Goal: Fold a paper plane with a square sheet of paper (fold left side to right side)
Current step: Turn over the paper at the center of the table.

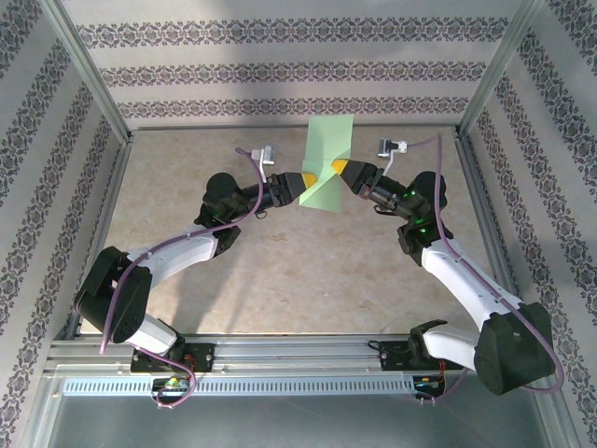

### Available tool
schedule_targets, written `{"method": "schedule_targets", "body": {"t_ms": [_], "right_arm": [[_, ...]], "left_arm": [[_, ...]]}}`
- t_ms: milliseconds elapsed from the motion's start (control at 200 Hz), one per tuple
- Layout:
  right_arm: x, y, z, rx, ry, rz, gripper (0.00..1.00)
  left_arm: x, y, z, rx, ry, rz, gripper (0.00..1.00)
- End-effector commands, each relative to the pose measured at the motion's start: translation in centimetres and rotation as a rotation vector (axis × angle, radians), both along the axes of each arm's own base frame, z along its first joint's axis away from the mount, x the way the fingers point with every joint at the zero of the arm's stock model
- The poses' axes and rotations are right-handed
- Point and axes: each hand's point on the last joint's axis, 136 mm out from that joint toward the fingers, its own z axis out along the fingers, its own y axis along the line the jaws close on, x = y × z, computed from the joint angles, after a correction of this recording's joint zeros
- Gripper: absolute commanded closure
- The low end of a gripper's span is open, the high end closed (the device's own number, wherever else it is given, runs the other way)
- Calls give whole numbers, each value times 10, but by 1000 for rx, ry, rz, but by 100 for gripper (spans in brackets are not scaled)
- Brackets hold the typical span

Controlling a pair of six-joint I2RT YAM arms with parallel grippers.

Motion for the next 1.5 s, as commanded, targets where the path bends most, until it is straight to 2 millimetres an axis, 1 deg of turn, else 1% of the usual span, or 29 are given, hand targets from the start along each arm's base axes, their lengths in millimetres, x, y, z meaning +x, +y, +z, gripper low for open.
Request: {"method": "schedule_targets", "body": {"t_ms": [0, 120, 145, 230, 340, 510, 605, 680, 730, 799, 929, 994, 1054, 1119, 1204, 1234, 1279, 1429, 1494], "right_arm": [[-4, 2, 3, 4, -35, -1, 93], [-4, 1, 0, -5, -41, -8, 86], [-3, 1, -5, -14, -21, -9, 84], [-4, 0, -9, -34, -18, -16, 80], [-4, -4, -16, -66, -10, -38, 72], [-5, -19, -30, -136, 5, -98, 61], [-7, -30, -44, -230, 23, -150, 56], [-10, -41, -57, -334, 42, -207, 52], [-12, -51, -66, -399, 57, -253, 49], [-14, -69, -82, -509, 88, -325, 46], [-17, -96, -111, -655, 177, -420, 40], [-19, -112, -130, -731, 245, -470, 37], [-22, -125, -147, -805, 303, -508, 33], [-25, -142, -165, -880, 375, -553, 28], [-29, -158, -184, -957, 452, -590, 15], [-30, -162, -189, -977, 469, -597, 9], [-31, -166, -196, -999, 489, -601, 3], [-33, -179, -210, -1021, 535, -645, 2], [-34, -183, -215, -1019, 554, -661, 2]], "left_arm": [[-9, -1, 23, -34, -81, -13, 75], [-10, 0, 22, -26, -81, -10, 82], [-10, 0, 23, -24, -82, -9, 83], [-12, 1, 23, -10, -89, -6, 86], [-13, 2, 19, 31, -94, 7, 90], [-16, 6, 7, 132, -94, 33, 95], [-17, 11, -7, 232, -87, 63, 97], [-17, 19, -24, 349, -79, 104, 100], [-17, 28, -40, 452, -60, 133, 100], [-18, 42, -59, 596, -42, 174, 100], [-19, 71, -91, 878, 2, 233, 100], [-20, 87, -103, 1037, 8, 270, 100], [-21, 101, -109, 1183, 0, 308, 100], [-24, 110, -113, 1324, -24, 340, 100], [-28, 120, -117, 1496, -49, 386, 100], [-29, 122, -117, 1550, -59, 400, 100], [-30, 126, -118, 1635, -77, 427, 100], [-32, 132, -120, 1906, -122, 506, 100], [-32, 132, -124, 1984, -117, 536, 100]]}}
